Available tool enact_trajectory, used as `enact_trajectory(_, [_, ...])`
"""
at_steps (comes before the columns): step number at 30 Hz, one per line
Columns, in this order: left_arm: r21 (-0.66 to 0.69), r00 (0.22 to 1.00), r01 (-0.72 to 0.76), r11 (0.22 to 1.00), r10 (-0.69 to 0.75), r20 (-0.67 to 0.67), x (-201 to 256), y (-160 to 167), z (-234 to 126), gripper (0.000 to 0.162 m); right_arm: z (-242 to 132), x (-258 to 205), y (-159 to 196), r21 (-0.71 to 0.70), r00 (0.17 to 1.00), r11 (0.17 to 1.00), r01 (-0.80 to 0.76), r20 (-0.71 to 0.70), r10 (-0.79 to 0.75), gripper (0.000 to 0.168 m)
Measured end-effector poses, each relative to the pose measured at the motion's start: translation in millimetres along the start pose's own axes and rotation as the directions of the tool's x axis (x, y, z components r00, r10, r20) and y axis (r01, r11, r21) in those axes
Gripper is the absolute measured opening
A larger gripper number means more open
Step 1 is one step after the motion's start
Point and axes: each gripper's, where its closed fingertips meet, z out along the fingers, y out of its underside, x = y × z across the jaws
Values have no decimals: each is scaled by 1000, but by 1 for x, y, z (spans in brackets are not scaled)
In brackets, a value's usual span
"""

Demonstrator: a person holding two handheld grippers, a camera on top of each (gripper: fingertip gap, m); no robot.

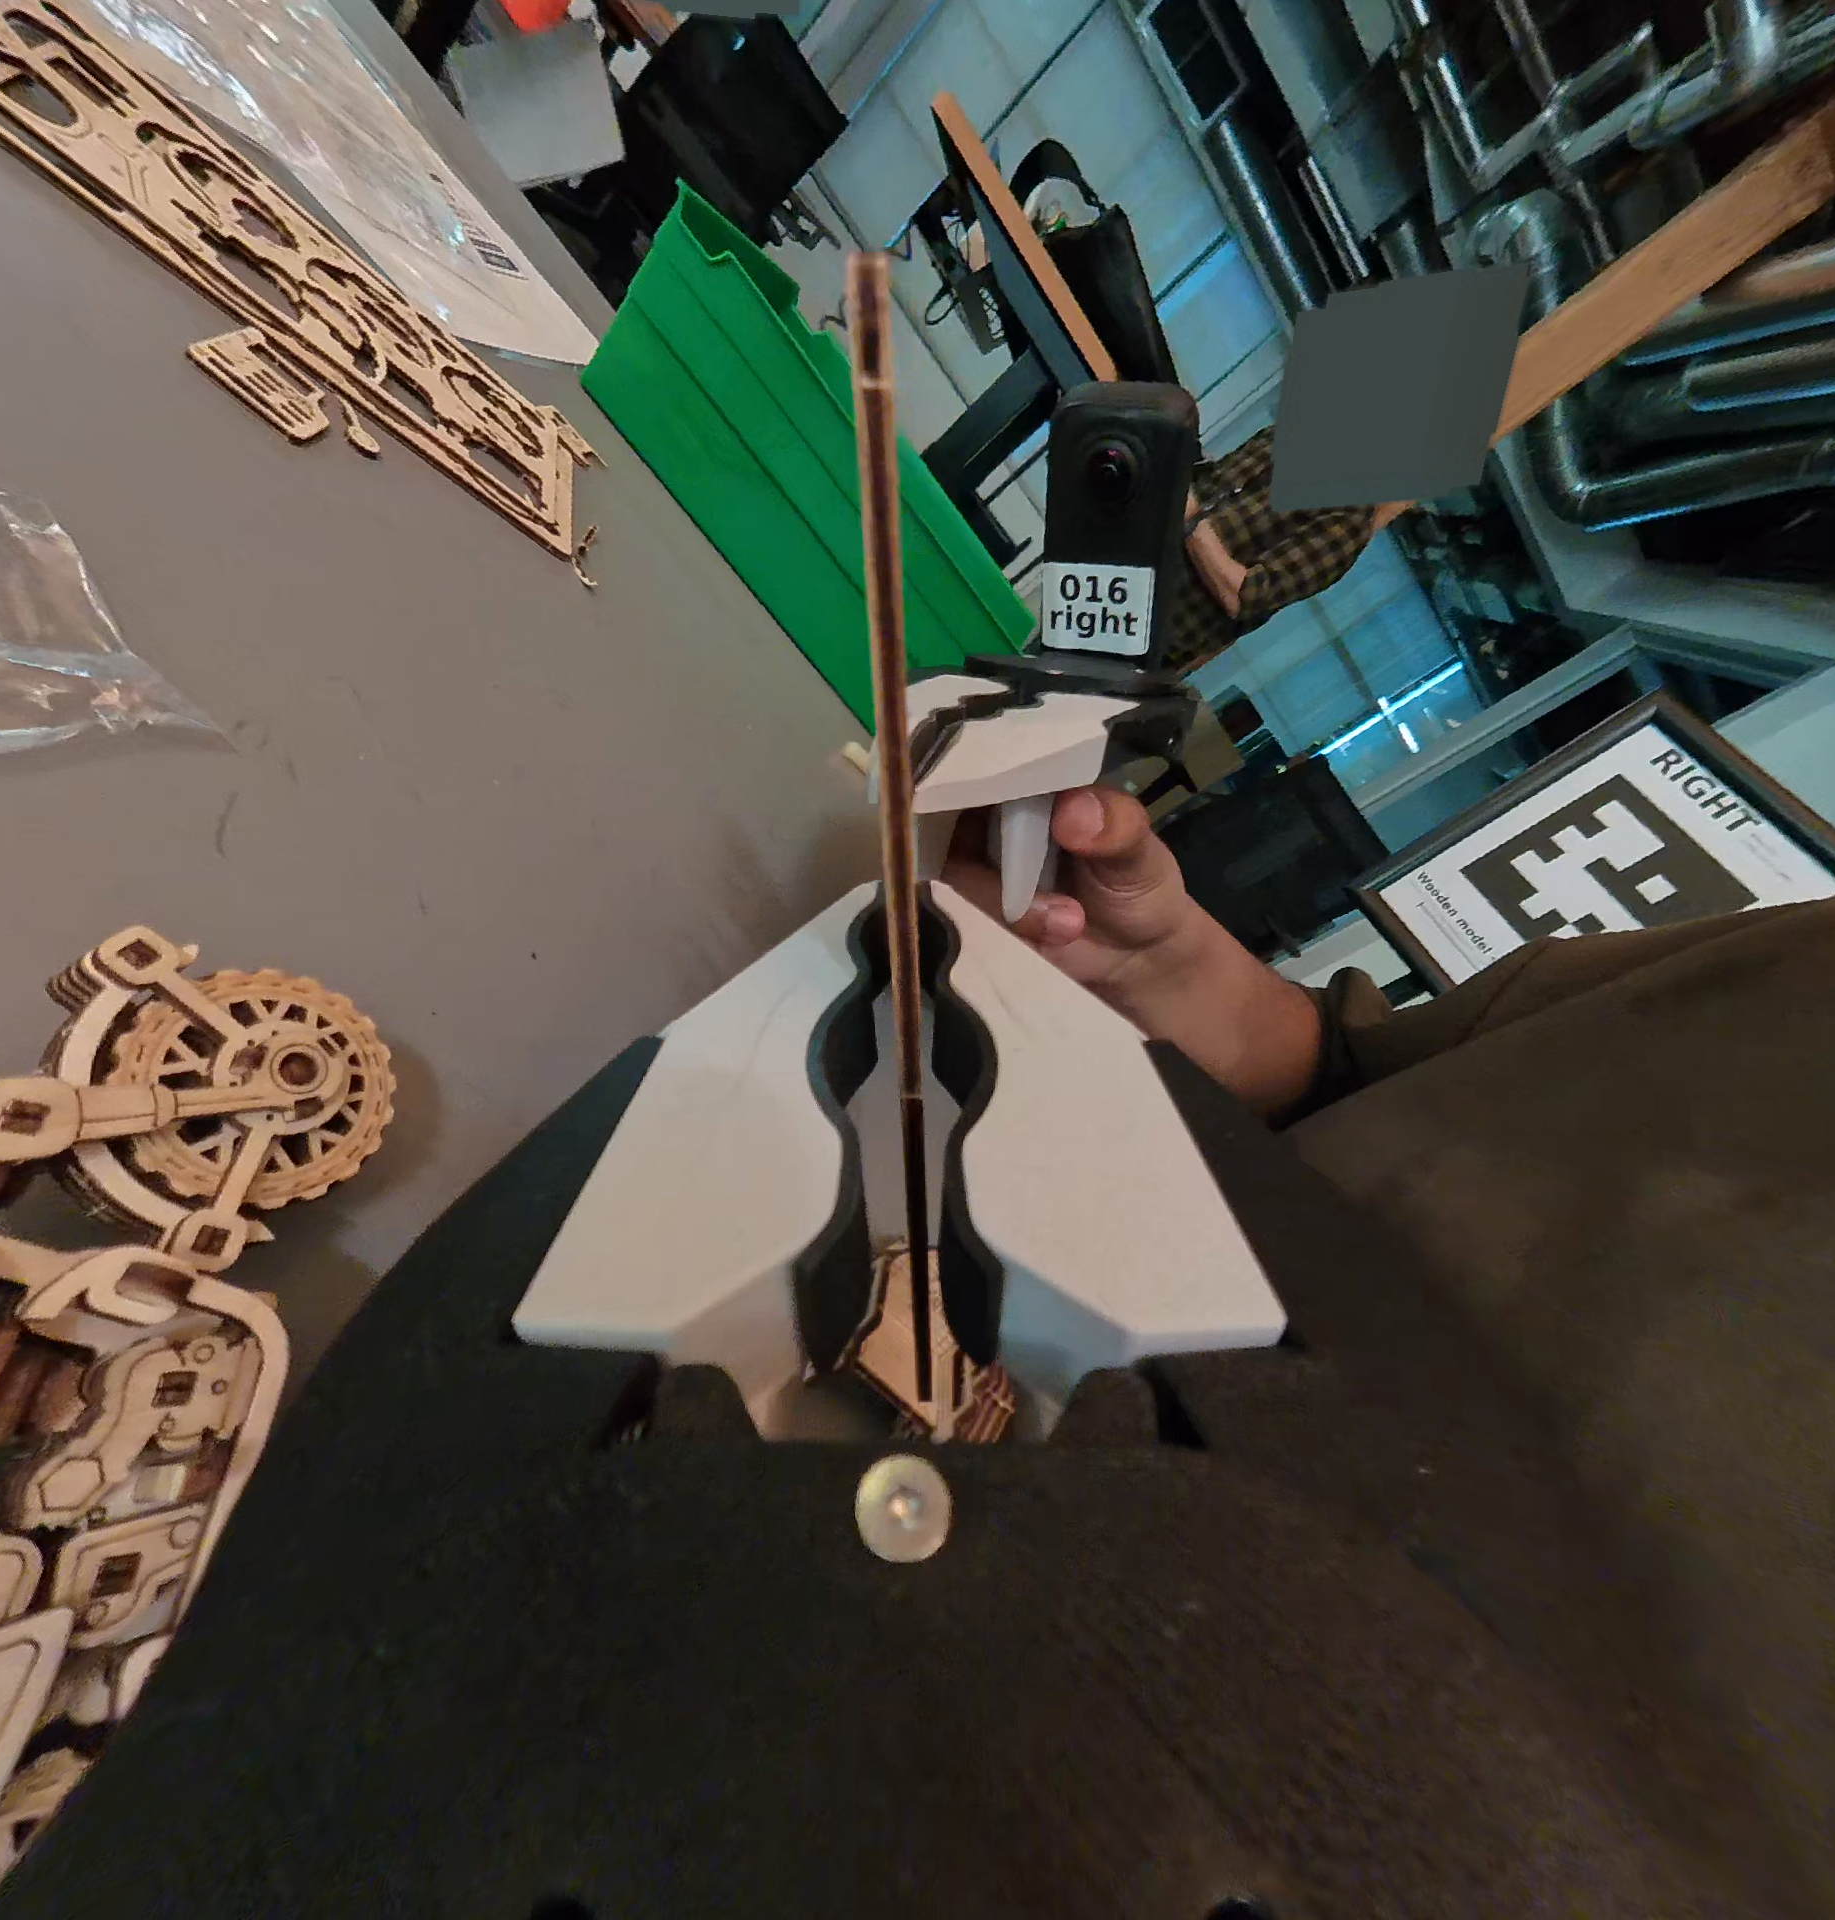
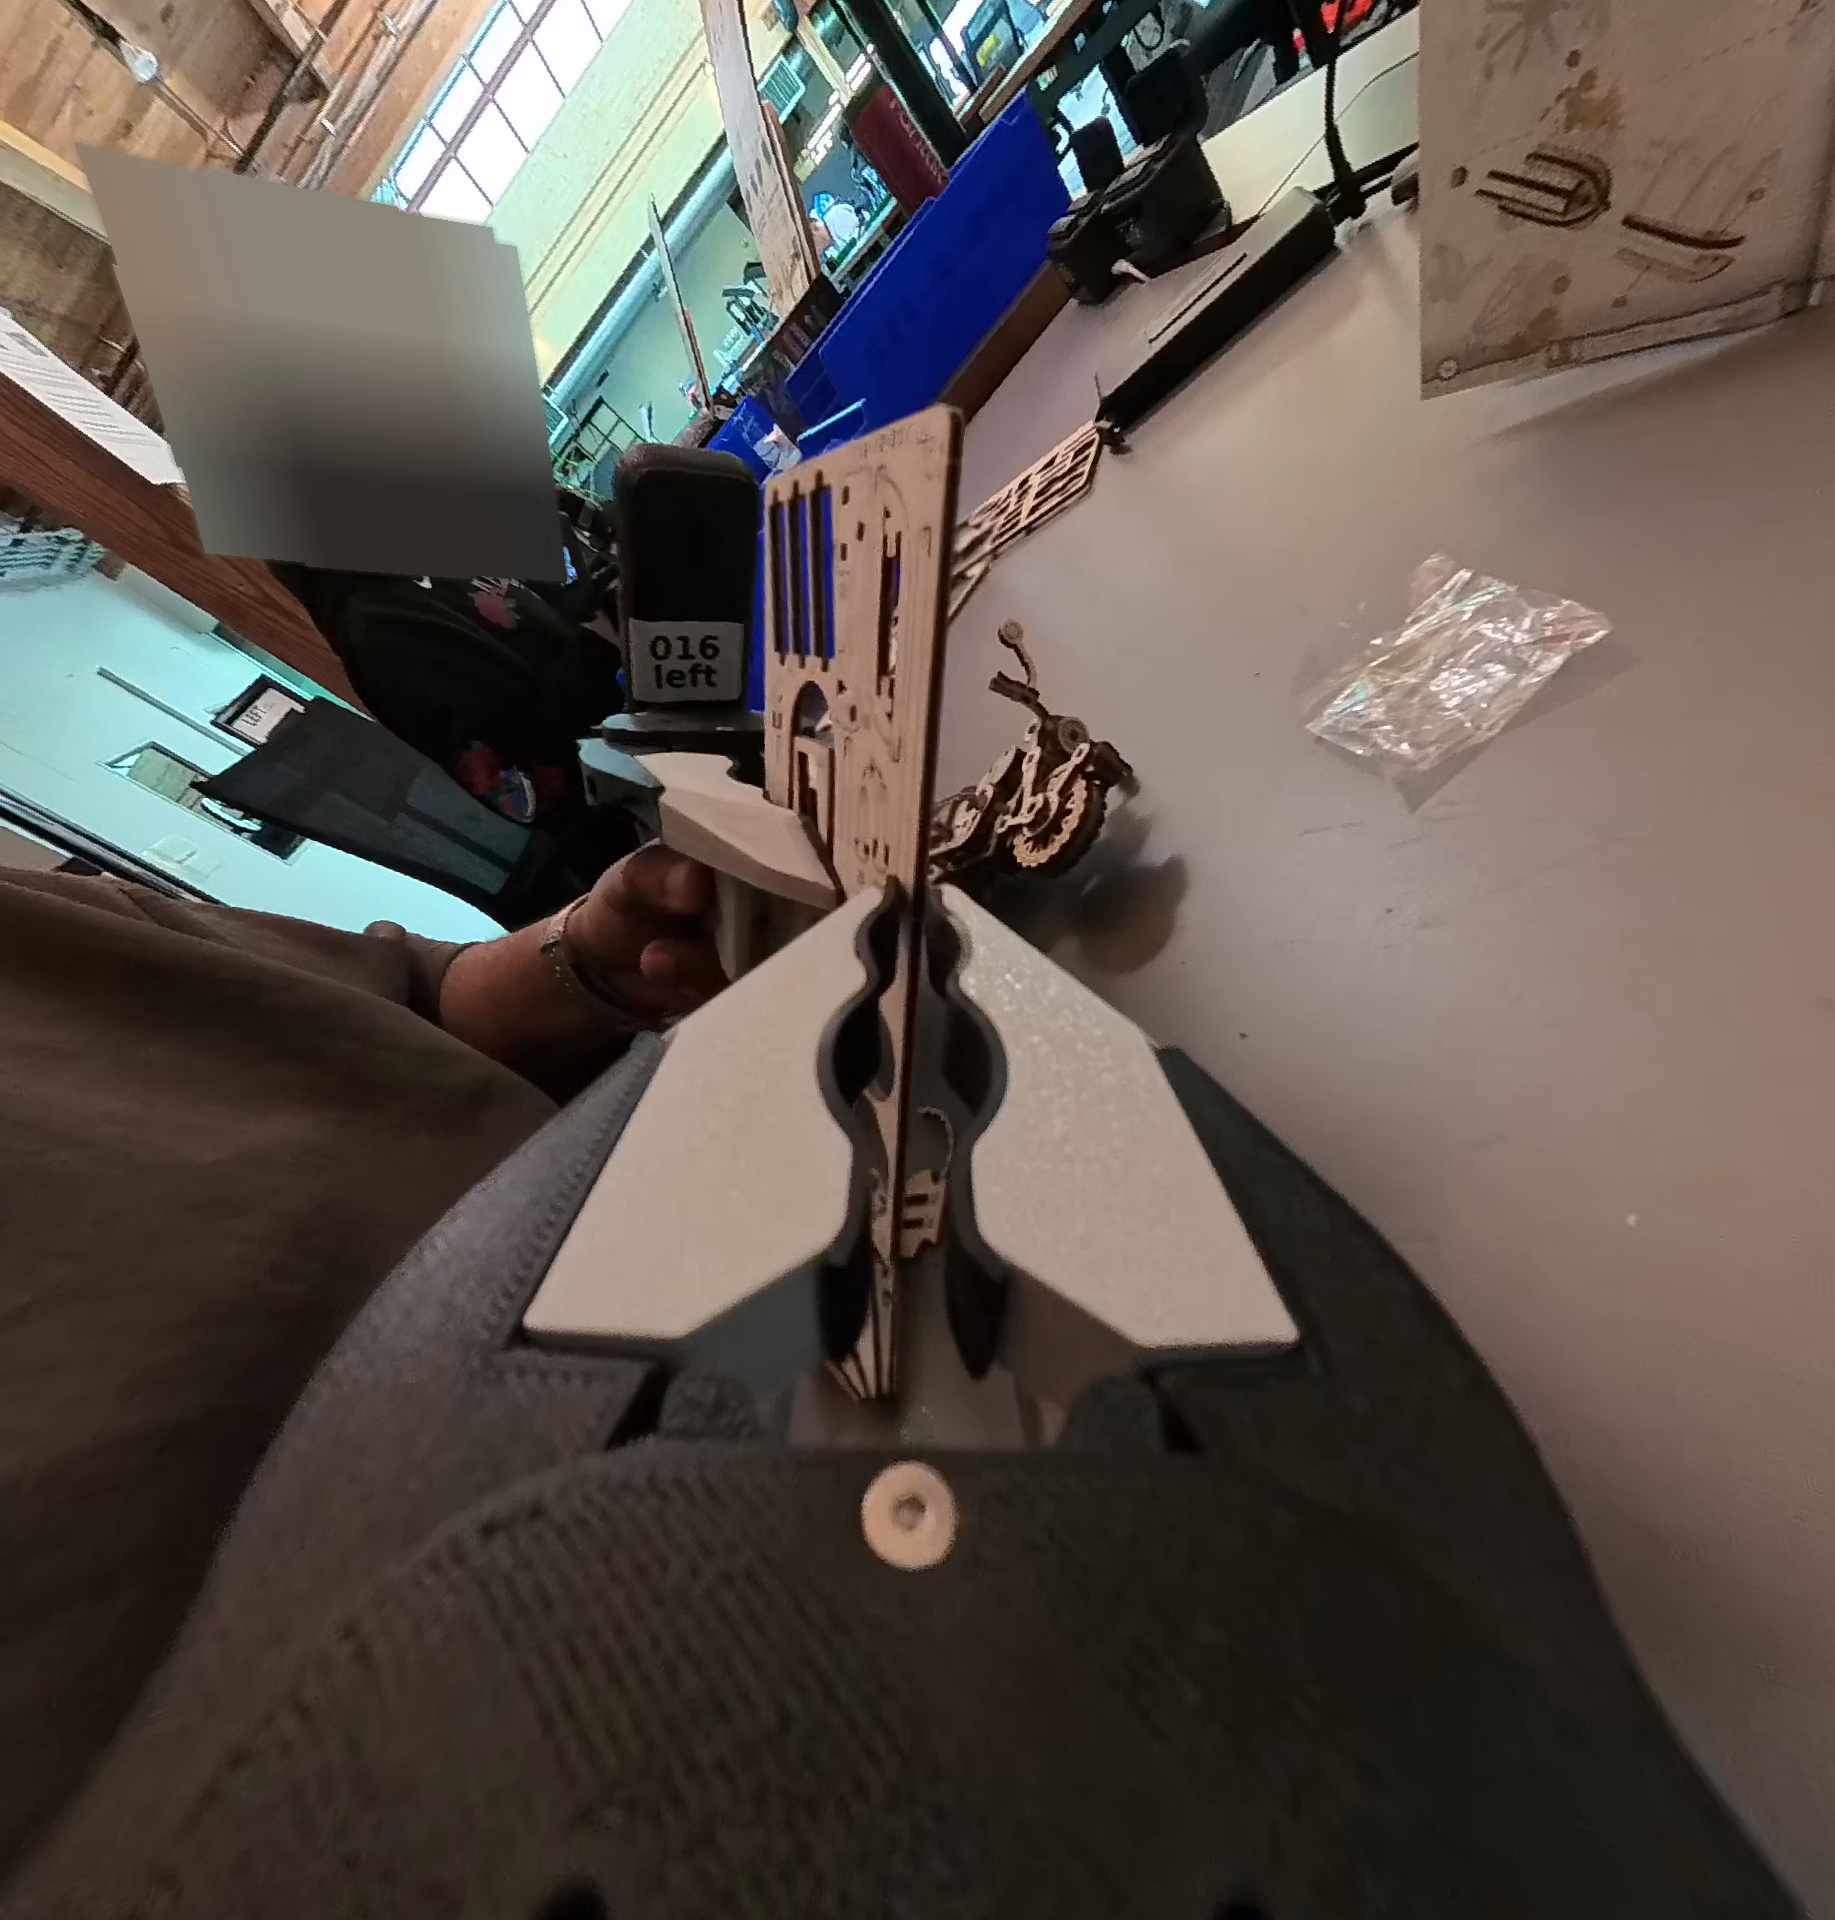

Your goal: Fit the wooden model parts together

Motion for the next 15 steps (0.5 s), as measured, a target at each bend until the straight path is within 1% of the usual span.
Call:
enact_trajectory(6, [-15,994,-103,995,103,25,4,1,1,1,-2,-3,0,-16,1000,1000,-5,4,5,2])
enact_trajectory(11, [-47,980,-189,981,191,57,4,2,1,1,-2,-3,2,-38,1000,999,11,-24,-12,2])
enact_trajectory(15, [-75,958,-265,961,272,92,4,4,2,2,-1,2,3,-47,995,998,49,-85,-53,1])
